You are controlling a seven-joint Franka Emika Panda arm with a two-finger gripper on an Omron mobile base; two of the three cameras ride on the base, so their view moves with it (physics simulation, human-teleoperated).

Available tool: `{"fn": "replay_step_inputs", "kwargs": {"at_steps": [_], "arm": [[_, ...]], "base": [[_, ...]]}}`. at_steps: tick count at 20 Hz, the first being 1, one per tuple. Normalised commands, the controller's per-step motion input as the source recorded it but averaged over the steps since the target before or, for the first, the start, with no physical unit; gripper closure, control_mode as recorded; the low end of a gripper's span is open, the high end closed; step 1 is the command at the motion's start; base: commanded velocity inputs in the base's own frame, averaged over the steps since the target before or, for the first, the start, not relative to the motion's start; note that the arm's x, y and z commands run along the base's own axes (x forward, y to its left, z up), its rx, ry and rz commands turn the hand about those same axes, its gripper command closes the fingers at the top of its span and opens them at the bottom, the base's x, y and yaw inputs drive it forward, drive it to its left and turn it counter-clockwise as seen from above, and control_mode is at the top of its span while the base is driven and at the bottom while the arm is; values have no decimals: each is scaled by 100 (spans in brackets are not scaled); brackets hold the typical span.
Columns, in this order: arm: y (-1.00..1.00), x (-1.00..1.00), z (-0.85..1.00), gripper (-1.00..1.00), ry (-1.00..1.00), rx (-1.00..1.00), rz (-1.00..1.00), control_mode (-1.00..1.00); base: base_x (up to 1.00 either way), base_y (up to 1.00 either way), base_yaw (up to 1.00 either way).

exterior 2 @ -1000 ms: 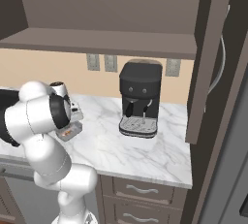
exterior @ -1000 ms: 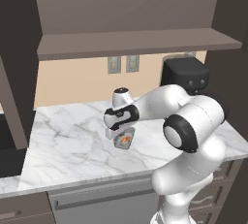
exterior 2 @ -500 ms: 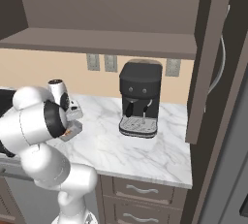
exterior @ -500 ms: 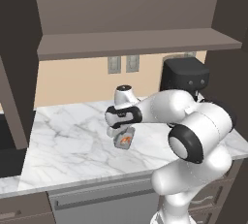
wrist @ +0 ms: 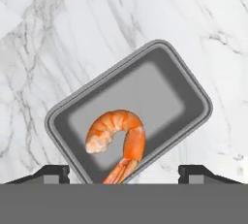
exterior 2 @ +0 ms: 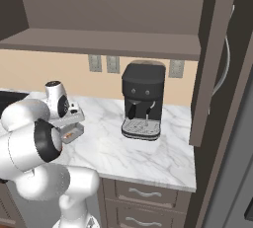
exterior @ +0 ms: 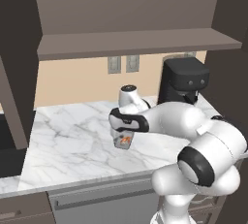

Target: Retrieve the tupperware from the cabinet, then place the raw meat into the tupperware to avoid contamination.

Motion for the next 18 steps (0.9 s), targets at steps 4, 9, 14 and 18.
{"fn": "replay_step_inputs", "kwargs": {"at_steps": [4, 9, 14, 18], "arm": [[-23, -40, 22, -100, -10, 0, -7, -100], [-18, -37, 34, -100, -11, 2, -4, -100], [-15, -38, 27, -100, -9, 5, -4, -100], [-25, -30, 24, -100, -5, 10, -8, -100]], "base": [[0, 0, 0], [0, 0, 0], [0, 0, 0], [0, 0, 0]]}}
